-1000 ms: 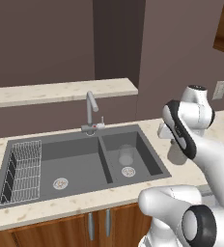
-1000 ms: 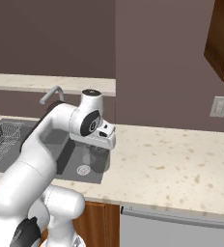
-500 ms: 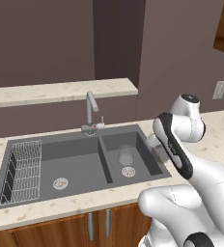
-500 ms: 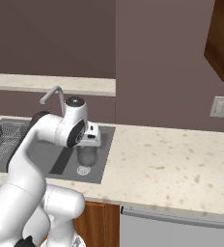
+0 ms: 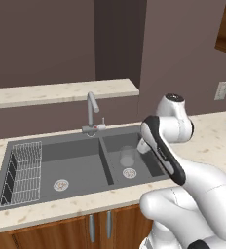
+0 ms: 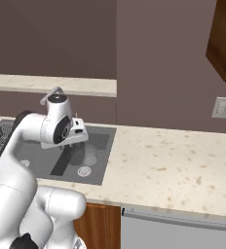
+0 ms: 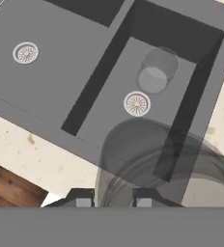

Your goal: Place the jar in the left basin and the glass cup in the right basin of the sink.

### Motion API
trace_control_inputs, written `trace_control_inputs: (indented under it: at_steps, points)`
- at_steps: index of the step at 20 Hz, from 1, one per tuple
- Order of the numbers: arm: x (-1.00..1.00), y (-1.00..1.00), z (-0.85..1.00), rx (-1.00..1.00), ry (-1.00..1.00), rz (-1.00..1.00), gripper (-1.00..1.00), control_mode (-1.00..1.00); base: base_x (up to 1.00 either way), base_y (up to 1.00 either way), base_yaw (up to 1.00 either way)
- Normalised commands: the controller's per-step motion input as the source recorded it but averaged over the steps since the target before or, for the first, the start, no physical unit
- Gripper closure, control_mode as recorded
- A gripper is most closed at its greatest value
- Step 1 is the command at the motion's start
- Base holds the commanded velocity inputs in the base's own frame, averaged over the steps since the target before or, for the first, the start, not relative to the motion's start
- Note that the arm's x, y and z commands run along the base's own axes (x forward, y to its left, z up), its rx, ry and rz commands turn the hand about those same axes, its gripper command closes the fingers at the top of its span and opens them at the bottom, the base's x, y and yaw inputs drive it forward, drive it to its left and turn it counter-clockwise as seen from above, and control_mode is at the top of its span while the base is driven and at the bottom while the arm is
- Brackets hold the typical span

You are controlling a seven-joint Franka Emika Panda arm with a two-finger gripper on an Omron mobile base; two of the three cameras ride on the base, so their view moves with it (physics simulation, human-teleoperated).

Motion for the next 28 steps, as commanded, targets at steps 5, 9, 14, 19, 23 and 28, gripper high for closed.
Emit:
trace_control_inputs:
  at_steps: [5, 9, 14, 19, 23, 28]
  points:
    - [0.0, 0.4, 0.11, -0.1, 0.0, 0.19, 1.0, -1.0, 0.0, 0.0, 0.0]
    - [0.0, 0.41, 0.1, -0.12, 0.02, 0.17, 1.0, -1.0, 0.0, 0.0, 0.0]
    - [0.0, 0.4, 0.06, -0.14, 0.01, 0.14, 1.0, -1.0, 0.0, 0.0, 0.0]
    - [-0.01, 0.4, 0.04, -0.08, 0.04, 0.09, 1.0, -1.0, 0.0, 0.0, 0.0]
    - [-0.03, 0.39, 0.01, -0.01, 0.0, 0.09, 1.0, -1.0, 0.0, 0.0, 0.0]
    - [-0.01, 0.42, 0.0, 0.0, 0.04, 0.06, 1.0, -1.0, 0.0, 0.0, 0.0]
